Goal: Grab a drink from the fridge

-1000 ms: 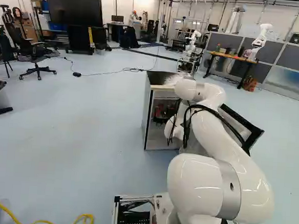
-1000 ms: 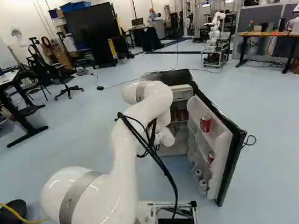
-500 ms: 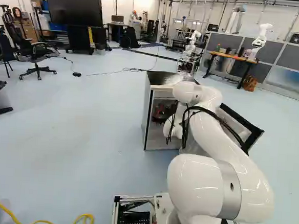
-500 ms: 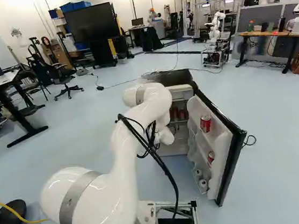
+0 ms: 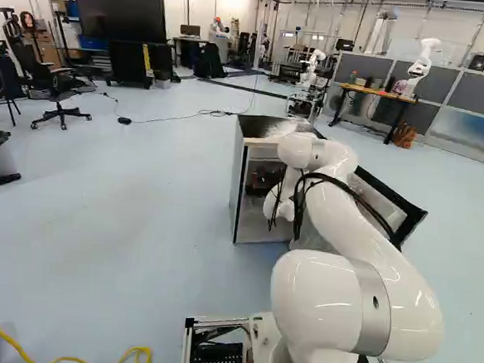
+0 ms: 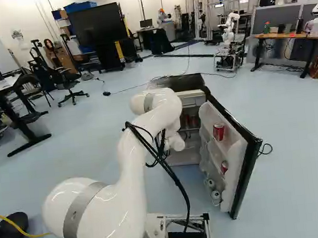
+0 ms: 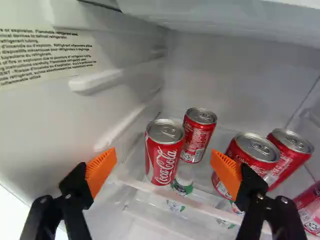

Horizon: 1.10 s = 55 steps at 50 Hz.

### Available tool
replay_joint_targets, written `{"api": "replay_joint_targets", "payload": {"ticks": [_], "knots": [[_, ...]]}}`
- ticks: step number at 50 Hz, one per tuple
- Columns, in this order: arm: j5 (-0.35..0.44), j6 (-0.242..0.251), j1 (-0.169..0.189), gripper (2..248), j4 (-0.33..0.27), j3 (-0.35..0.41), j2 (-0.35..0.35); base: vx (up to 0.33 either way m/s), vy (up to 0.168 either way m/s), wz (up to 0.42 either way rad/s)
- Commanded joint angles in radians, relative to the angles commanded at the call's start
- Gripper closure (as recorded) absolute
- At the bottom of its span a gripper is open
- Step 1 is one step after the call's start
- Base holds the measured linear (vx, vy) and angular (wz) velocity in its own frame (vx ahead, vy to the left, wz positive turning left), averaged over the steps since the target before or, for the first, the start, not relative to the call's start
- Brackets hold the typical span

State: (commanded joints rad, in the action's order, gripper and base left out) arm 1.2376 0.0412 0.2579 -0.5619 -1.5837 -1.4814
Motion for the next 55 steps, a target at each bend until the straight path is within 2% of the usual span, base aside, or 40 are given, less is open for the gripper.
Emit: {"api": "replay_joint_targets", "payload": {"ticks": [2,3,8,9,13,14,18,19,23,24,40,55], "knots": [[0.0,0.0,0.0,3,0.0,-0.001,0.0,0.0,0.0,0.0],[0.0,0.0,0.0,14,0.0,-0.001,0.0,0.0,0.0,0.0],[0.0,0.0,0.0,14,0.0,-0.001,0.0,0.0,0.0,0.0],[0.0,0.0,0.0,51,0.0,-0.001,0.0,0.0,0.0,0.0],[0.0,0.0,0.0,51,0.0,-0.001,0.0,0.0,0.0,0.0],[0.0,0.0,0.0,89,0.0,-0.001,0.0,0.0,0.0,0.0],[0.0,0.0,0.0,89,0.0,-0.001,0.0,0.0,0.0,0.0],[0.0,0.0,0.0,127,0.0,-0.001,0.0,0.0,0.0,0.0],[0.0,0.0,0.0,127,0.0,-0.001,0.0,0.0,0.0,0.0],[0.0,0.0,0.0,157,0.0,-0.001,0.0,0.0,0.0,0.0],[0.0,0.0,0.0,161,0.0,0.019,0.01,0.0,0.0,0.0],[0.0,0.0,-0.001,161,0.0,0.102,0.057,0.0,0.0,0.0]]}}
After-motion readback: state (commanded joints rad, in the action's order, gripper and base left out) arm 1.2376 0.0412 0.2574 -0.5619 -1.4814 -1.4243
